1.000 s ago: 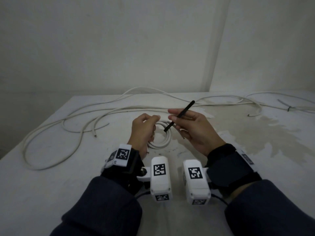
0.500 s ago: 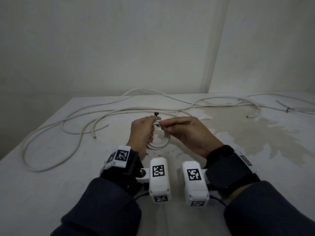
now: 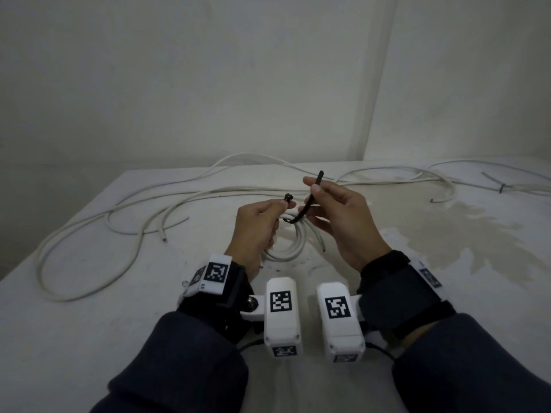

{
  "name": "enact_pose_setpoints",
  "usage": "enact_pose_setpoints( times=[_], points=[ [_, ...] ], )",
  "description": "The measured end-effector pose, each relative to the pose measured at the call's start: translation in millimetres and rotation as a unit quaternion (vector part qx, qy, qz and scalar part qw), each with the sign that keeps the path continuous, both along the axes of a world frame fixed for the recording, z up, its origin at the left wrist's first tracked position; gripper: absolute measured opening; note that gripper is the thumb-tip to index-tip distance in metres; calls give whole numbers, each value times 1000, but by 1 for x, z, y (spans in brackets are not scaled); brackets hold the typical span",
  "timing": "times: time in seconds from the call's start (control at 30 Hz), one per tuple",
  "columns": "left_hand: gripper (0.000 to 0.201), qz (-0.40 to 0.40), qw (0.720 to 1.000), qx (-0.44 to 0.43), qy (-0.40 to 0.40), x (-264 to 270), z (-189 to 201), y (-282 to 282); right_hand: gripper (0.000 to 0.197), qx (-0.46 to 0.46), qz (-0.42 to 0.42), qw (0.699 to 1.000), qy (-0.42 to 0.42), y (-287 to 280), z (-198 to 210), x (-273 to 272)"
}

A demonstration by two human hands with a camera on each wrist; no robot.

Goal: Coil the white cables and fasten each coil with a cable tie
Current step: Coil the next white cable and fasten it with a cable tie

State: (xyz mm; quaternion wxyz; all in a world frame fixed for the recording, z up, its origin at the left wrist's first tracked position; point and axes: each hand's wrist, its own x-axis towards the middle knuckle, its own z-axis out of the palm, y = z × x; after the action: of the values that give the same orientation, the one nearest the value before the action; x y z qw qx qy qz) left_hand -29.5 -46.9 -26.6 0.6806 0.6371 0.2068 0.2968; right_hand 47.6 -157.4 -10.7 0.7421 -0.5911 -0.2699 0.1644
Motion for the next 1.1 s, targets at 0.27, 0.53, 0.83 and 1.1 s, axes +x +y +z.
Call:
enact_pose_setpoints(
  times=[0.27, 0.53, 0.83, 1.1],
  points=[
    [16, 16, 1000, 2, -23, 2, -1, -5, 16, -3, 14, 999, 32, -2, 1, -1],
    [16, 24, 999, 7, -25, 3, -3, -3, 14, -23, 38, 998, 42, -3, 1, 1],
    [20, 23, 999, 30, -28, 5, -6, -1, 14, -29, 49, 998, 24, -2, -1, 0],
    [22, 14, 996, 80, -24, 3, 0, -3, 24, -19, 49, 998, 45, -2, -2, 2]
  ],
)
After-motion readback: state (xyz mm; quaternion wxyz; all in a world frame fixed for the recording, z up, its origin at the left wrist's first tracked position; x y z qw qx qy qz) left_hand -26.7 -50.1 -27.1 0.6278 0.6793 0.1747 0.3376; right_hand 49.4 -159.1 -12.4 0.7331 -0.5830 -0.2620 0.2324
